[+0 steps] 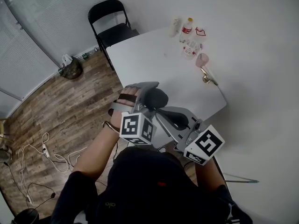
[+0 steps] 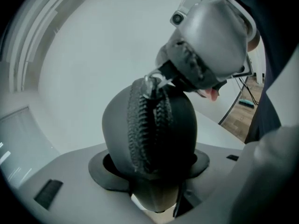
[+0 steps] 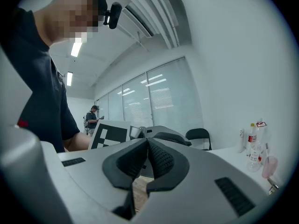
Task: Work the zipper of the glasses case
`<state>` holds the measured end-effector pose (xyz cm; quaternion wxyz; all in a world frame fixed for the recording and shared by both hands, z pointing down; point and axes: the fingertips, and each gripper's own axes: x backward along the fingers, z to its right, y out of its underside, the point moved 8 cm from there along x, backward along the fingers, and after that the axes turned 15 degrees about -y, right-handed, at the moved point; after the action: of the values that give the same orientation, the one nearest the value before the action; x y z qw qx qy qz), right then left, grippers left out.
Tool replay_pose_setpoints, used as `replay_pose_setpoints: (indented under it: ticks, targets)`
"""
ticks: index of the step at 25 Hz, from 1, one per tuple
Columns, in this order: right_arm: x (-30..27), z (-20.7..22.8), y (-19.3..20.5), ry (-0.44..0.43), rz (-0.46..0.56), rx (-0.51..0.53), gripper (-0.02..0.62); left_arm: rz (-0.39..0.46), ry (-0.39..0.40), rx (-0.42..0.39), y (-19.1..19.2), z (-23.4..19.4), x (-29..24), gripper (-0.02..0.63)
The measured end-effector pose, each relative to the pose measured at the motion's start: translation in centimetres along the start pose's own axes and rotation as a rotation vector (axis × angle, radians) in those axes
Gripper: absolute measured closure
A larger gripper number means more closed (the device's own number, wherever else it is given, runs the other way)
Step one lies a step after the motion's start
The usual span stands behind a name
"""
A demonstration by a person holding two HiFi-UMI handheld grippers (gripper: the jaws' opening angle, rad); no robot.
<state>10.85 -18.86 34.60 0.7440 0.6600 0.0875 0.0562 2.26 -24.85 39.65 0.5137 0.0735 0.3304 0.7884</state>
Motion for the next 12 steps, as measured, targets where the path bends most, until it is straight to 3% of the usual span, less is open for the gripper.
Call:
replay_pose_setpoints:
  ticks: [5, 12]
  targets:
    - [1.9, 0.7, -0.6, 0.05, 0.062, 0.034, 0.574, 0.027, 0.0, 0.231, 0.7, -1.2, 0.8, 0.333]
    - [8.2, 4.3, -0.6, 0.355, 0.171, 0.028, 0.574, 0.145, -0.11, 0.653, 2.0, -5.7, 3.5, 0.333]
